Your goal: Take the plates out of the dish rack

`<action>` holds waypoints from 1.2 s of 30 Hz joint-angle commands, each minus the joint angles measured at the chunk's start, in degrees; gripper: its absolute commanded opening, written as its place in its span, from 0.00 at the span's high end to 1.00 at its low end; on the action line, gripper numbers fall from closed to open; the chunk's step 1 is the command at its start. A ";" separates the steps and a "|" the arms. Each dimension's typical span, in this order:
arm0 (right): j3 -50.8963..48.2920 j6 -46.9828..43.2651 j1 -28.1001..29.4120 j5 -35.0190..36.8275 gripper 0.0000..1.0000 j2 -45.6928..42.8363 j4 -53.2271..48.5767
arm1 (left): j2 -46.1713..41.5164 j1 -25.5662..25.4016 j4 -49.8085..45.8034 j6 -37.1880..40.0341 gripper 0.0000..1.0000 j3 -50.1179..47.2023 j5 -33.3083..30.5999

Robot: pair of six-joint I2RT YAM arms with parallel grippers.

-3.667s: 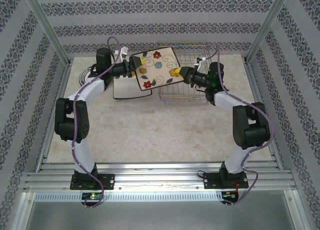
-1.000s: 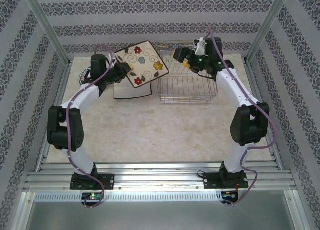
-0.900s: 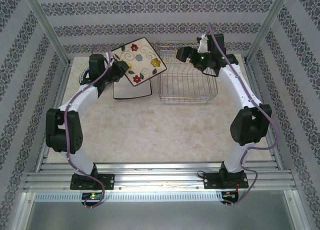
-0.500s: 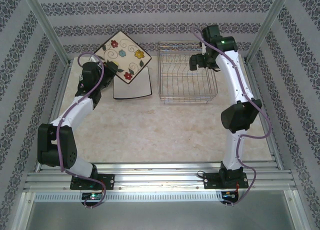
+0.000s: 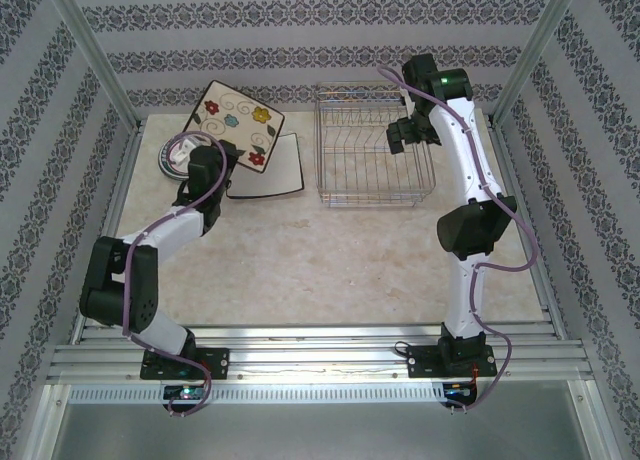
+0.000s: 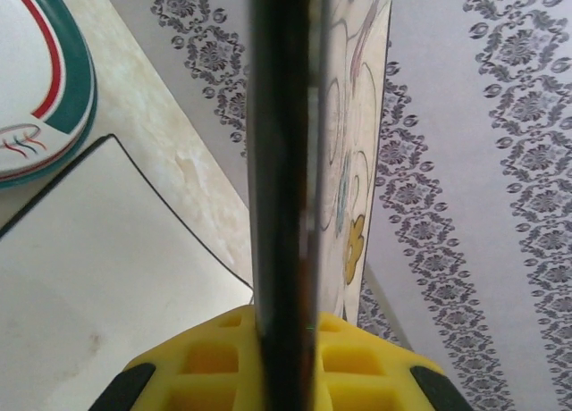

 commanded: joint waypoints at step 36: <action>-16.70 -2.16 2.88 1.18 0.02 -8.41 5.71 | 24.11 -14.73 46.76 -17.24 1.00 -4.55 -28.87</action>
